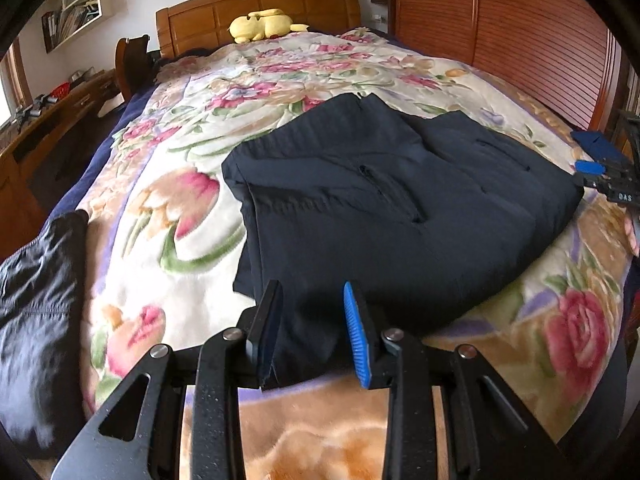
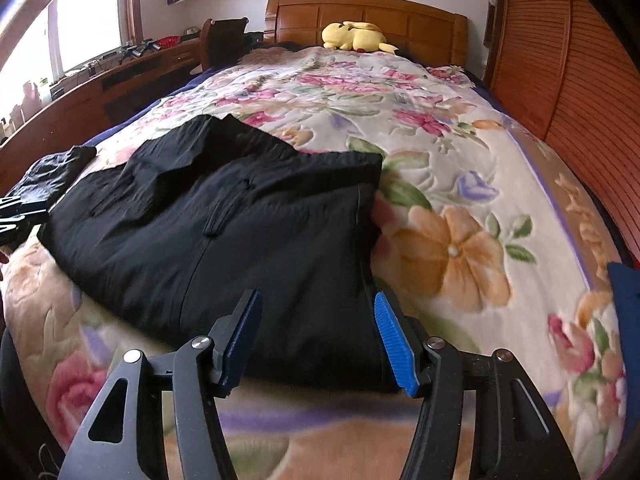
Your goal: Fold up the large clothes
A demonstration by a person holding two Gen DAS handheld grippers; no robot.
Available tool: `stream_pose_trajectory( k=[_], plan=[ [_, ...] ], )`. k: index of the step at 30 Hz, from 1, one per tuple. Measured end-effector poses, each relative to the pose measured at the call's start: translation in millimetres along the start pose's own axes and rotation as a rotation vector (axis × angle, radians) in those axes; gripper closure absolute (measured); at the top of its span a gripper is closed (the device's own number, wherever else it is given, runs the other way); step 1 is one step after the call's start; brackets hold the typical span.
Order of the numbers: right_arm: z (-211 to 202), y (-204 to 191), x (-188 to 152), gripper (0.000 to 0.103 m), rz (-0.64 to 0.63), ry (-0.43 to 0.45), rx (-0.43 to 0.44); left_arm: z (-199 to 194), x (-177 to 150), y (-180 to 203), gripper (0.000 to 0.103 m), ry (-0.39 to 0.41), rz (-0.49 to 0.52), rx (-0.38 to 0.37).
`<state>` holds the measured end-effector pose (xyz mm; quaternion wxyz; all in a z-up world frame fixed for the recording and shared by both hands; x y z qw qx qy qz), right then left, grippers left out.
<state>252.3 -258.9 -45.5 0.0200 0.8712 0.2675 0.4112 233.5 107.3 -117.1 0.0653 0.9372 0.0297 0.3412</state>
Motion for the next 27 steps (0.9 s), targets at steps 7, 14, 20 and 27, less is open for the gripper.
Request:
stream_pose_trajectory(
  k=[7, 14, 20, 27],
  plan=[
    [-4, -1, -8, 0.036, 0.037, -0.031, 0.025, 15, -11, -13, 0.070, -0.035, -0.041, 0.041],
    [22, 10, -16, 0.033, 0.071, -0.085, 0.020, 43, -21, -22, 0.070, -0.105, -0.061, 0.069],
    [48, 9, -25, 0.028, 0.116, -0.128, 0.061, 54, -26, -23, 0.069, -0.136, -0.077, 0.055],
    [56, 5, -22, 0.027, 0.100, -0.132, 0.062, 47, -28, -26, 0.068, -0.152, -0.087, 0.057]
  ],
)
Point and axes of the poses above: each gripper's, at about its wrist camera, not at the fingertips, and z roughly the way its jaws point, y to its right, x to its top, the point moved 5 cm from there along z, roughly the way its jaws point, and after that the axes turned 15 degrees about -z, right-handed, at the moved point
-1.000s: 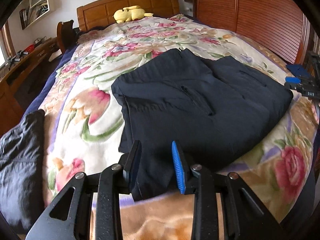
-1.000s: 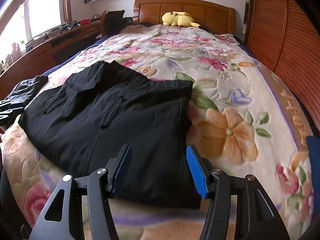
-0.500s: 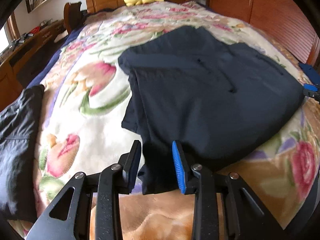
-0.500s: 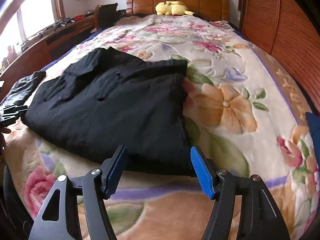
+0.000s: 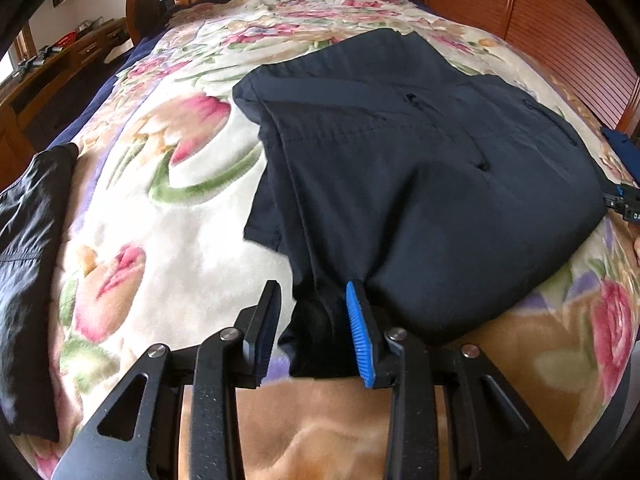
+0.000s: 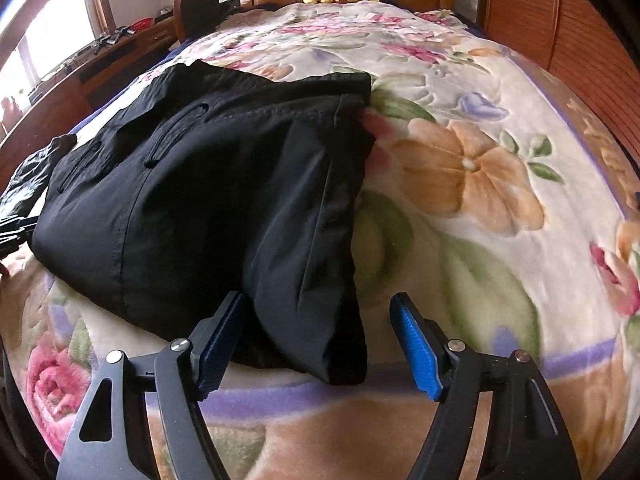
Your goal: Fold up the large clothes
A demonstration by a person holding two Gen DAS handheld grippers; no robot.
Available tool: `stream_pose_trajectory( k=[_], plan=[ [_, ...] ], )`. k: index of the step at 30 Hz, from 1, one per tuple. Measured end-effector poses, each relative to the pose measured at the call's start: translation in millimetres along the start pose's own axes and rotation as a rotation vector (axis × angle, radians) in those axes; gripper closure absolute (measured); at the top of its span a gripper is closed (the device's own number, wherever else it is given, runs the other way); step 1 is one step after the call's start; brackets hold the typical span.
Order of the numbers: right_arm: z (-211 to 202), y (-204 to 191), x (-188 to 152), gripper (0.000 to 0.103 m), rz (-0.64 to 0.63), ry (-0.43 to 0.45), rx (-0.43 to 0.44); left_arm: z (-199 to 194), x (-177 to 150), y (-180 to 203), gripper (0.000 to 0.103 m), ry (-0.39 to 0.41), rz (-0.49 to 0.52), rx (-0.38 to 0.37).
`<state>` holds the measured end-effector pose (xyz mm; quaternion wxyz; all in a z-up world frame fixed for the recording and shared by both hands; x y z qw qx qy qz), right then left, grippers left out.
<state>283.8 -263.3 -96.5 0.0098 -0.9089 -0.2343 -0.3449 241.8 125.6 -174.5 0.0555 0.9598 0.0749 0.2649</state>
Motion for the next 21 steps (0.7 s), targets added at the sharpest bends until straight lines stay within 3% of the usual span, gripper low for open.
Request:
stream_pose_trajectory(
  k=[7, 12, 14, 16, 18, 21],
  plan=[
    [0, 4, -7, 0.027, 0.018, 0.024, 0.021, -17, -18, -2, 0.068, -0.033, -0.053, -0.104],
    [1, 2, -5, 0.028, 0.011, 0.030, 0.031, -7, -15, 1, 0.068, -0.048, -0.049, -0.098],
    [0, -2, -4, 0.040, 0.000, 0.042, 0.064, -6, -12, 1, 0.068, -0.038, -0.054, -0.103],
    [-3, -5, -3, 0.062, -0.022, 0.056, 0.064, -6, -11, 3, 0.071, -0.027, -0.036, -0.103],
    [-7, -8, -2, 0.083, -0.033, 0.068, 0.072, -7, -12, 7, 0.088, -0.032, -0.004, -0.116],
    [-18, -7, 0, 0.089, -0.030, 0.104, 0.058, -15, -10, 4, 0.095, -0.012, 0.004, -0.141]
  ],
)
Point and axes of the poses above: each gripper's, at about its wrist camera, not at the fingertips, and z roughly the way its jaws point, y to its right, x to its top, the point moved 5 cm from there along z, roughly the way its jaws point, and after that the axes turned 15 degrees about -z, right-handed, at the moved point
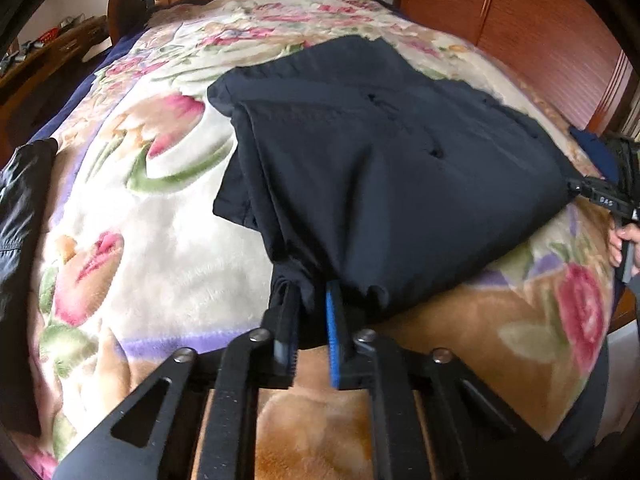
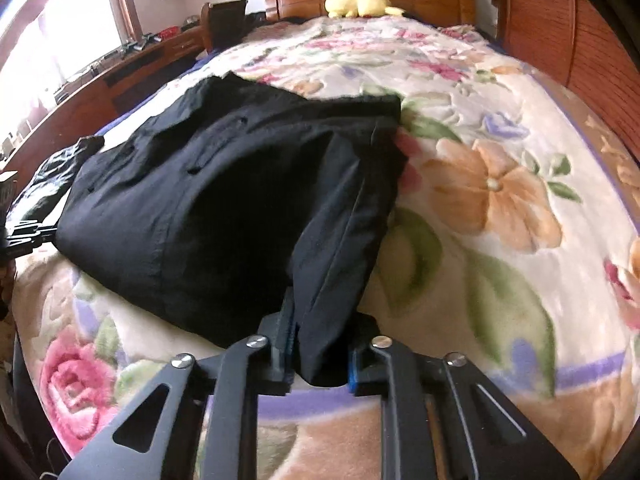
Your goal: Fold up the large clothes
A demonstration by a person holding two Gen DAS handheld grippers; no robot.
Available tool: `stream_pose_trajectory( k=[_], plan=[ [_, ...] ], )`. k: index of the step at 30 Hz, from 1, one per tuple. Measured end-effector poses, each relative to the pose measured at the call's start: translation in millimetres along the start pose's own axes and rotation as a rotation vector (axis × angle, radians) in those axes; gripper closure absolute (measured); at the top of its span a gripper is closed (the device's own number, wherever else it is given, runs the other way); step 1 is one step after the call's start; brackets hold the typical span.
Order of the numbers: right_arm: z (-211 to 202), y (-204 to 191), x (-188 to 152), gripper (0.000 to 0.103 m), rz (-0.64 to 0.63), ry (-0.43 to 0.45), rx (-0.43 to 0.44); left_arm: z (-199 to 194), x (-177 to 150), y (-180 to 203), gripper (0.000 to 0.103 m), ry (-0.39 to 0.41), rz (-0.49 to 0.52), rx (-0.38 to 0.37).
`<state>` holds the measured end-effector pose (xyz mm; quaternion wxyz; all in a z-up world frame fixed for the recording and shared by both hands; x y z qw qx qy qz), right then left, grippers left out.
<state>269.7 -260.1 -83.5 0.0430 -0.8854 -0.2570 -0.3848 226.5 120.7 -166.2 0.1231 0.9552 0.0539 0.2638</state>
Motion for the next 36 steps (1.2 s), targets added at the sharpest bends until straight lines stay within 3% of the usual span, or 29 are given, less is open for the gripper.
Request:
stream_pose_trajectory(
  k=[4, 10, 15, 18, 21, 23, 26, 28, 31, 36],
  plan=[
    [-26, 2, 6, 0.092, 0.006, 0.071, -0.019, -24, 6, -11, 0.097, 0.063, -0.050, -0.056],
    [-64, -12, 1, 0.093, -0.034, 0.111, -0.015, -62, 3, -8, 0.098, 0.123, -0.029, -0.082],
    [-102, -25, -26, 0.092, -0.032, 0.111, 0.046, -92, -24, -6, 0.098, 0.129, -0.015, -0.104],
    [-117, -32, -46, 0.092, -0.011, 0.097, 0.130, -100, -39, -9, 0.098, 0.113, -0.019, -0.071],
    [-117, -32, -56, 0.091, -0.022, 0.049, 0.116, -101, -41, -12, 0.093, 0.092, -0.038, -0.064],
    [-121, -29, -55, 0.087, -0.029, 0.035, 0.102, -103, -36, -14, 0.086, 0.099, -0.045, -0.047],
    [-135, -29, -46, 0.078, -0.074, 0.036, 0.040, -114, -23, -4, 0.080, 0.170, -0.005, -0.005],
    [-147, -29, -38, 0.063, -0.092, 0.053, 0.007, -117, -15, 5, 0.078, 0.187, 0.010, -0.016],
    [-151, -25, -18, 0.049, -0.129, 0.057, -0.021, -110, 5, 21, 0.075, 0.197, 0.034, -0.032],
    [-91, -3, 33, 0.046, -0.137, 0.032, -0.022, -73, 37, 57, 0.074, 0.176, 0.076, -0.053]
  ],
)
Point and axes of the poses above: each gripper's, at about its wrist camera, not at the fingertips, and z roughly the way its jaws point, y to its right, x to its top, the point moved 5 cm from there along z, roughly the way its jaws point, and after that the axes turned 15 degrees about -z, right-handed, at the moved point
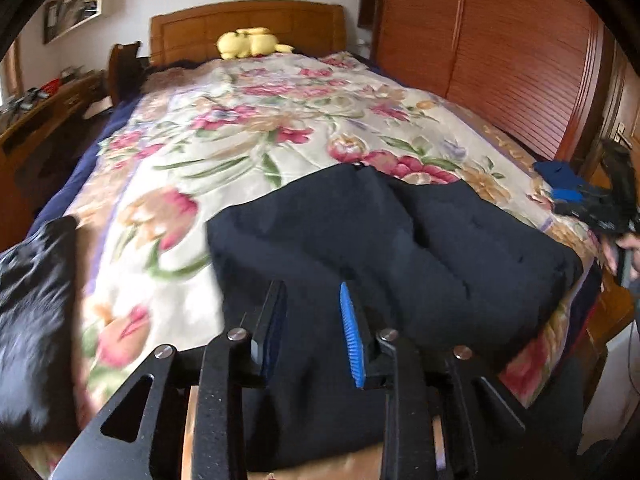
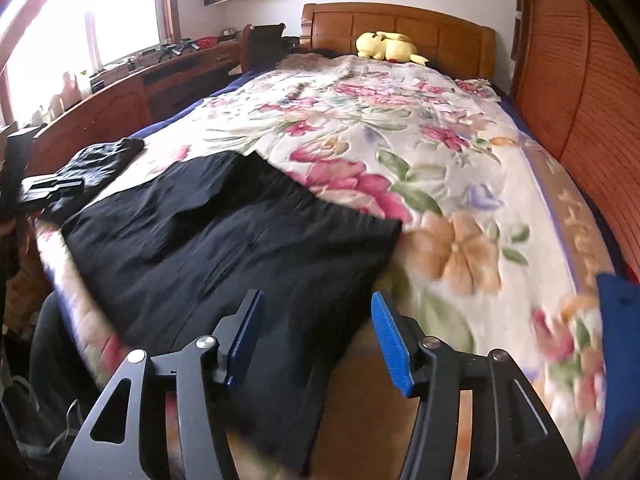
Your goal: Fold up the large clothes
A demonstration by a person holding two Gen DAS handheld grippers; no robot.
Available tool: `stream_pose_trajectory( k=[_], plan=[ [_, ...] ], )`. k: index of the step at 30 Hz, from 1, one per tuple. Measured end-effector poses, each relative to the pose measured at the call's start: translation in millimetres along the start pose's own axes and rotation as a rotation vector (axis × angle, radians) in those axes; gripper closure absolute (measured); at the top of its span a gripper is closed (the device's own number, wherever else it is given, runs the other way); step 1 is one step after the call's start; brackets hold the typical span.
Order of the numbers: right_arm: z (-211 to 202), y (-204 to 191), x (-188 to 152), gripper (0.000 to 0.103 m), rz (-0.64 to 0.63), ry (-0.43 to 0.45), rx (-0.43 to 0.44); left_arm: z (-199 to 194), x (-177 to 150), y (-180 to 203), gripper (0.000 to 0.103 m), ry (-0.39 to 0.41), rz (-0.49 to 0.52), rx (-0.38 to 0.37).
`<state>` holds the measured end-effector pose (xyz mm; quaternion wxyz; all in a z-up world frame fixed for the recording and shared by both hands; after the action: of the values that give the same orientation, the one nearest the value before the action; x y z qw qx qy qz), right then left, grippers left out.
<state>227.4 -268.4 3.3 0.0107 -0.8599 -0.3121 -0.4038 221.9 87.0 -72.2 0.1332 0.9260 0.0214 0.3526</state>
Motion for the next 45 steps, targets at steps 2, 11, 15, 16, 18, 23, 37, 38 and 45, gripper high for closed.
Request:
stream_pose_trajectory(
  k=[2, 11, 15, 16, 18, 23, 37, 38, 45],
  plan=[
    [39, 12, 10, 0.046, 0.008, -0.043, 0.014, 22, 9, 12, 0.073, -0.006, 0.035, 0.030],
    [170, 70, 26, 0.046, 0.149, -0.205, 0.060, 98, 14, 25, 0.072, -0.172, 0.068, 0.033],
    [203, 82, 27, 0.046, 0.245, -0.219, 0.132, 120, 15, 25, 0.072, -0.203, 0.067, 0.055],
    [205, 84, 27, 0.046, 0.263, -0.220, 0.150, 122, 15, 25, 0.072, -0.205, 0.064, 0.051],
    [205, 83, 29, 0.046, 0.276, -0.203, 0.175, 123, 15, 25, 0.072, -0.203, 0.061, 0.053],
    [207, 70, 44, 0.093, 0.196, -0.166, 0.203, 122, 15, 24, 0.072, -0.193, 0.061, 0.058],
    [204, 71, 52, 0.096, 0.185, -0.163, -0.115, 92, 9, 5, 0.072, -0.136, 0.041, 0.102],
    [197, 71, 57, 0.094, 0.187, -0.156, -0.118, 87, 8, 2, 0.072, -0.131, 0.035, 0.098],
    [168, 22, 115, 0.070, -0.005, -0.089, -0.118, 63, -4, -10, 0.072, -0.099, -0.003, 0.076]
  ],
)
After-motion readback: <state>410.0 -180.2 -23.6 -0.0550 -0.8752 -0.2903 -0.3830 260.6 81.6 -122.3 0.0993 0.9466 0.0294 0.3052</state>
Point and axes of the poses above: each gripper's, at about its wrist camera, not at the fingertips, and z roughly the way its jaws point, y to its right, x to its top, the point moved 5 cm from there along z, roughly the way its jaws point, and after that the axes turned 15 degrees about -z, right-handed, at the moved point
